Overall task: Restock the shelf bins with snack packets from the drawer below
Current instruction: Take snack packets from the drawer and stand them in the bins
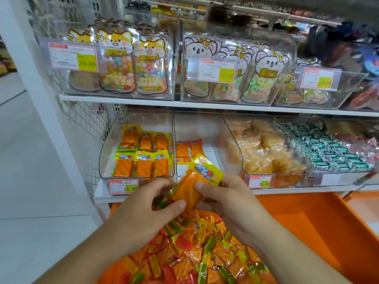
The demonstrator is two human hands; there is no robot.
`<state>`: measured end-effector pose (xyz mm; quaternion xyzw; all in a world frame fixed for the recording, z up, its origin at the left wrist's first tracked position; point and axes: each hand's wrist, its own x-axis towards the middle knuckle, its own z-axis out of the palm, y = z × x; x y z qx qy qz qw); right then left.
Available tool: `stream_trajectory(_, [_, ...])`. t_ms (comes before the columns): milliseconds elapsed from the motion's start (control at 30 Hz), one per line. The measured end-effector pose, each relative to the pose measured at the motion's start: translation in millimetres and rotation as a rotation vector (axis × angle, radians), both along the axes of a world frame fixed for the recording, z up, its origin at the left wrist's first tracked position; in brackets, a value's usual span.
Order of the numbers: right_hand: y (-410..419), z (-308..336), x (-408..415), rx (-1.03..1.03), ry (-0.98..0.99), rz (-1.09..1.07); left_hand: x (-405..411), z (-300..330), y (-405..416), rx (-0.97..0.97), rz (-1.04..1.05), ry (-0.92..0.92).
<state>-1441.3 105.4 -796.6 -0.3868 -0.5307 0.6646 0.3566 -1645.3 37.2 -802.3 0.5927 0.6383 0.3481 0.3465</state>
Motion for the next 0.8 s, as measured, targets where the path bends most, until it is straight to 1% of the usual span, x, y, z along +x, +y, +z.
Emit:
stream_trajectory(67, [-1.3, 0.3, -0.8, 0.039, -0.032, -0.019, -0.4, 4.6, 2.0, -0.067, -0.025, -0.051])
stream_trajectory(167, [-2.5, 1.9, -2.4, 0.085, -0.042, -0.023, -1.4, 6.2, 1.5, -0.111, -0.031, -0.103])
stream_trajectory(267, [0.8, -0.3, 0.4, 0.115, -0.092, -0.057, -2.2, 2.5, 0.0, -0.093, 0.018, -0.119])
stream_trajectory(400, [0.7, 3.5, 1.8, 0.051, -0.127, -0.097, -1.6, 0.3, -1.7, -0.037, 0.105, -0.167])
stream_trajectory(567, [-0.2, 5.3, -0.5, 0.097, -0.163, -0.121, -0.4, 1.1, -0.8, -0.068, 0.157, -0.189])
stream_trajectory(667, [-0.7, 6.1, -2.4, 0.137, -0.187, -0.143, -0.8, 2.5, -0.1, -0.098, 0.148, -0.207])
stream_trajectory(800, [-0.2, 2.2, -7.3, 0.167, -0.215, -0.173, 1.7, 1.8, -1.4, -0.117, 0.086, -0.218])
